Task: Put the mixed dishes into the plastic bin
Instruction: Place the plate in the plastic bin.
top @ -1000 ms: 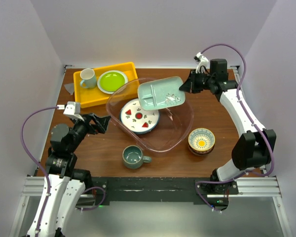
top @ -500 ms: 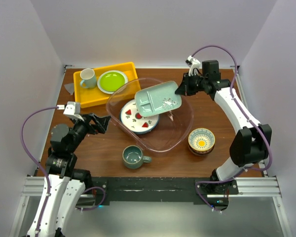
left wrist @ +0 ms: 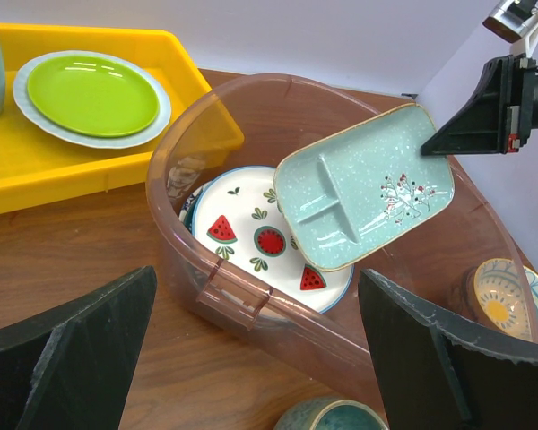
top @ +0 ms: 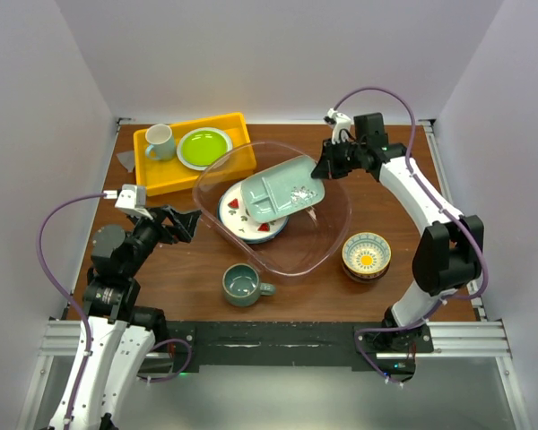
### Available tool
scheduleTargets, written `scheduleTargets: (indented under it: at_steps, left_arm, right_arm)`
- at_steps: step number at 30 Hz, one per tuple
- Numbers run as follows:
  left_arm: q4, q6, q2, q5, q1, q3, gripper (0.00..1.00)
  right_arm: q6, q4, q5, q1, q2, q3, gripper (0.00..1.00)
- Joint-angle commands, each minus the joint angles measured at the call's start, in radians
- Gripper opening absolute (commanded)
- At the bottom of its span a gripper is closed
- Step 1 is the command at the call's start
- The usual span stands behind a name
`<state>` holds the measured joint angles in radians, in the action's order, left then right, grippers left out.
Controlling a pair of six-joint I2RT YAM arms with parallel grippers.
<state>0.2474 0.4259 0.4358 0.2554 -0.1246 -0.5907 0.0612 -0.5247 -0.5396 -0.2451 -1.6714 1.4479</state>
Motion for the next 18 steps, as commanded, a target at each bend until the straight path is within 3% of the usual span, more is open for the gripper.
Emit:
scheduleTargets:
  at_steps: [1,18]
  left_arm:
    - [-0.056,-0.019,-0.006,0.015,0.010,0.011,1.00]
    - [-0.056,-0.021,-0.005,0.018,0.010,0.011,1.00]
  right_arm:
    - [0.005,0.051,-0.053,-0.022,0.009,0.086,0.00]
    - [-0.024,0.023,-0.048,-0.066,-0.034,0.104,0.00]
